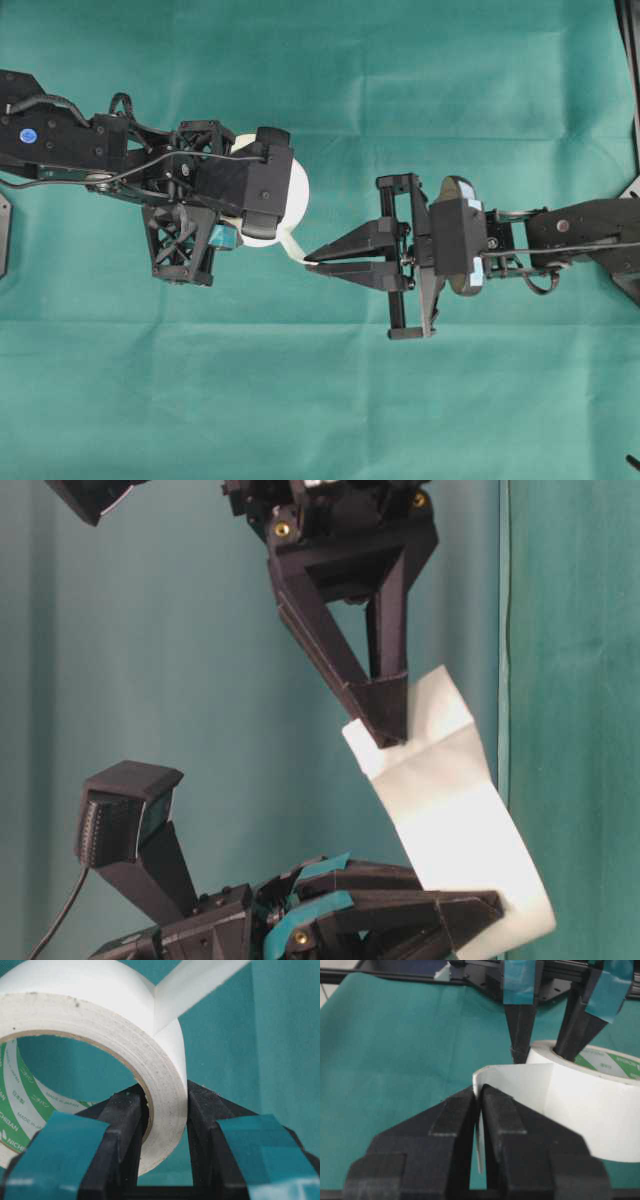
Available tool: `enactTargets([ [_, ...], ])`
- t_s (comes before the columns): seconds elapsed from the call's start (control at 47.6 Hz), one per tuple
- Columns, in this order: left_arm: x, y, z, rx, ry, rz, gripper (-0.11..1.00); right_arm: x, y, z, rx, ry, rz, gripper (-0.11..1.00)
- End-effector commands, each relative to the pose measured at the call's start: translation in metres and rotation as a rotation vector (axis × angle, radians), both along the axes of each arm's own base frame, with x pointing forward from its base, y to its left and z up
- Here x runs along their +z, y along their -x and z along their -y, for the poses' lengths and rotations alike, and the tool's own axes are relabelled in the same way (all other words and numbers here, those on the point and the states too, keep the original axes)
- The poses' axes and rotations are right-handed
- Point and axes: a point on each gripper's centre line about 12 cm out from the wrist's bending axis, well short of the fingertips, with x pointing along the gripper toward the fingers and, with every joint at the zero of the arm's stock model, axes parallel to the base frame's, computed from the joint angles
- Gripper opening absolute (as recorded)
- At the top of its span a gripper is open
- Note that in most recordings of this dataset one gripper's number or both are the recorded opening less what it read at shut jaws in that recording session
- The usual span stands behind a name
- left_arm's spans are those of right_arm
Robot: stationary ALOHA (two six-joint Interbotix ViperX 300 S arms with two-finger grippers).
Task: Peel off the duct tape with your right arm.
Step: 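Pull the right gripper away from the roll, unwinding the tape strip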
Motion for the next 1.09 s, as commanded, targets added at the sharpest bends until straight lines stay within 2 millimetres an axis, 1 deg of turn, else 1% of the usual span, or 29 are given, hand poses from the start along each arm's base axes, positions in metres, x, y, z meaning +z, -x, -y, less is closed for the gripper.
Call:
enactTargets([
  [0.0, 0.011, -0.001, -0.014, 0.06, 0.005, 0.023, 0.21, 0.017, -0.003, -0.018, 0.045, -0.006, 0.047, -0.08],
  [0.105, 0.011, 0.0, -0.017, 0.091, 0.016, 0.01, 0.21, 0.018, -0.004, -0.019, 0.048, -0.006, 0.049, -0.08],
  [0.336, 0.009, 0.002, -0.016, 0.097, 0.02, -0.013, 0.21, 0.019, -0.009, -0.022, 0.054, -0.008, 0.055, -0.08],
  [0.547, 0.004, -0.003, -0.017, 0.097, 0.022, -0.075, 0.21, 0.021, -0.01, -0.026, 0.062, -0.009, 0.059, -0.08],
  [0.757, 0.006, -0.008, -0.017, 0.096, 0.022, -0.095, 0.21, 0.023, -0.011, -0.03, 0.071, -0.01, 0.065, -0.08],
  [1.072, 0.002, -0.006, -0.031, 0.141, 0.028, -0.132, 0.21, 0.03, -0.012, -0.041, 0.099, -0.013, 0.085, -0.08],
])
